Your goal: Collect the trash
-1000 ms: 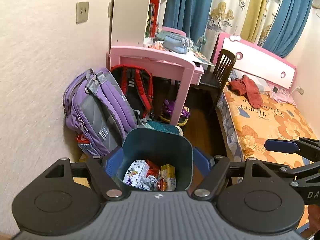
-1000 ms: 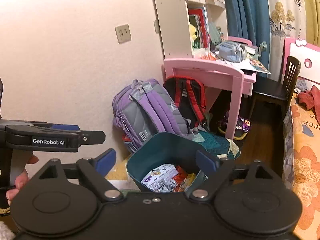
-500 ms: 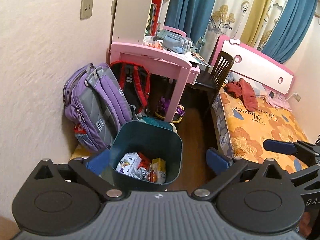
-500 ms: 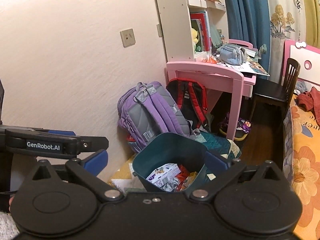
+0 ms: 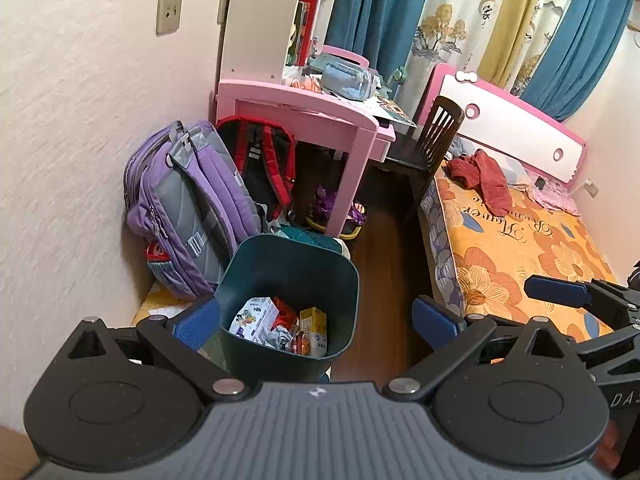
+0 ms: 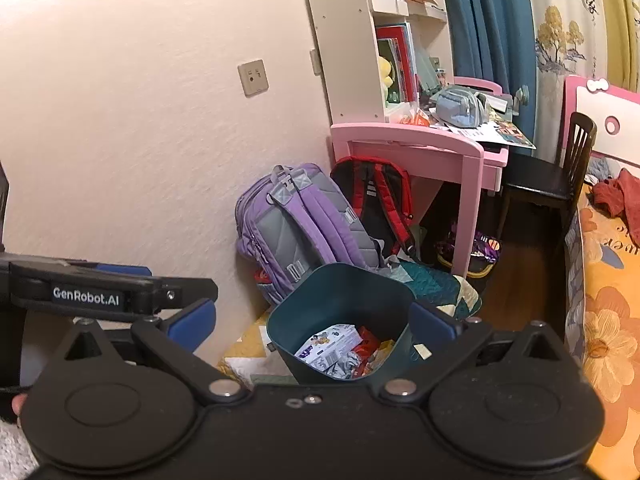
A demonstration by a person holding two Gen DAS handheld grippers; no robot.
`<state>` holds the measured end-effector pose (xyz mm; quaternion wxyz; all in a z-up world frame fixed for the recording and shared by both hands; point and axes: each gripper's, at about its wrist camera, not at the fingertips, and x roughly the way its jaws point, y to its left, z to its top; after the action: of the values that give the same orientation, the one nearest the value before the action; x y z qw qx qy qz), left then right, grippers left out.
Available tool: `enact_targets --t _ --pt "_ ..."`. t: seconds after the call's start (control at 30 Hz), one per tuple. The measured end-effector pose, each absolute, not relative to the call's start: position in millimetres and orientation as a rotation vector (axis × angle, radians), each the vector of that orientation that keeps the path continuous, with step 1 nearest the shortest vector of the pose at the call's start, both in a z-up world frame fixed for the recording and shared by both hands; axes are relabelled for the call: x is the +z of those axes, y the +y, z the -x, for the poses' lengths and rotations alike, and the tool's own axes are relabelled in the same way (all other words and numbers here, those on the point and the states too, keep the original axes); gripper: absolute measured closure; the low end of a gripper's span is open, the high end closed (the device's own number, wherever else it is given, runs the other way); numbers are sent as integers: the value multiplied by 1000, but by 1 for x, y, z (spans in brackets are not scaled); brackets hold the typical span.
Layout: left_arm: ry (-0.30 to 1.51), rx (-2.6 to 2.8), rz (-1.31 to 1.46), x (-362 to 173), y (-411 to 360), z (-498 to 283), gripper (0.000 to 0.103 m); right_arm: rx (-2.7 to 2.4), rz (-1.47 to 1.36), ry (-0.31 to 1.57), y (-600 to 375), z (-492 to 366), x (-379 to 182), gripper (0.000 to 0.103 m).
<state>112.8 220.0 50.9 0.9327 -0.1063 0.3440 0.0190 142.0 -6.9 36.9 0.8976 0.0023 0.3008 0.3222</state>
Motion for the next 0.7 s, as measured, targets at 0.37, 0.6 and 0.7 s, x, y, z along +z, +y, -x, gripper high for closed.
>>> enact_targets --t 0.37,0.6,0.7 --pt "682 92 217 59 195 -113 0 699 8 595 -26 -153 46 0" --pt "663 122 228 63 181 -110 0 694 -1 574 -43 -154 51 0" --pt "648 119 227 65 174 -108 0 693 -28 571 -50 -156 54 0"
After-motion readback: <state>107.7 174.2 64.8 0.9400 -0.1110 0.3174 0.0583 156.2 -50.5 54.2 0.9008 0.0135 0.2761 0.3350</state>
